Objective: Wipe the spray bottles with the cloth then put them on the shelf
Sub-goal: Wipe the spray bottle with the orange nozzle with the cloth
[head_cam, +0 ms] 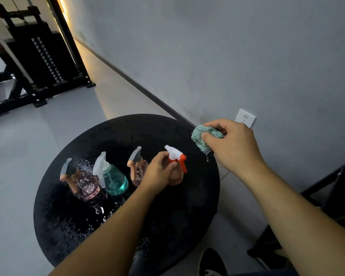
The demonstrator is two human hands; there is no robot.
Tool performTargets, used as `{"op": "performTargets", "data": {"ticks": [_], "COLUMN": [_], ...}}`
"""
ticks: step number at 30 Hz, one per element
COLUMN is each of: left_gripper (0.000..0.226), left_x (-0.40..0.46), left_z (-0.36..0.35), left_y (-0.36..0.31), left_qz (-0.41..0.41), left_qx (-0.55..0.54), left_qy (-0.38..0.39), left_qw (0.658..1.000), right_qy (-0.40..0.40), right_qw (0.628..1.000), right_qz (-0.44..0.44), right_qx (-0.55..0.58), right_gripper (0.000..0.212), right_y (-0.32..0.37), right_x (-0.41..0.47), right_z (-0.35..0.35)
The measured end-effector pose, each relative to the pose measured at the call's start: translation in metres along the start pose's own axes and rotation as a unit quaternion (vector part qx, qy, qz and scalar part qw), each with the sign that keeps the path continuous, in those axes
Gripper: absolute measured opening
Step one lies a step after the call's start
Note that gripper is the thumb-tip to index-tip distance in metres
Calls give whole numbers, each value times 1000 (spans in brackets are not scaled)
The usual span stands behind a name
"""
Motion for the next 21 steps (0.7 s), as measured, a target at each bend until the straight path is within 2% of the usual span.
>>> {"op": "performTargets", "data": {"ticks": [3, 6, 11, 14, 18, 21], "left_gripper": [31, 38, 20, 30, 29, 21], "left_x": [-6, -11, -13, -14, -19, -21], "left_z": [-2, -5, 1, 5, 7, 5], "left_y": [4, 4, 2, 4, -5, -14], "left_qz": [9, 10, 18, 43, 16, -12], "left_qx": [-12, -29, -11, -19, -51, -23], "left_qy": [-33, -10, -42, -69, -39, -19], "left_qw": [999, 999, 999, 996, 998, 999], "right_qy": [-3, -4, -6, -5, 1, 2], "right_qw": [1000, 1000, 1000, 1000, 1000, 1000], "right_qz": [-1, 0, -2, -4, 4, 4], "right_qx": [-4, -8, -7, -2, -3, 1], "right_gripper": [18, 18, 17, 17, 18, 18], "right_y": [0, 0, 0, 0, 1, 3], "right_x": [0, -1, -3, -3, -4, -4], "right_z": [1, 2, 6, 6, 5, 6]}}
Point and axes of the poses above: each hand's wrist, its own x-axis towards the middle knuckle, its own z-axis out of the back of the hand, y = z × x, the point moved 5 cm from there along x, towards the middle knuckle, and after that the axes turned 8 degrees about -z, right-handed, at the moved point
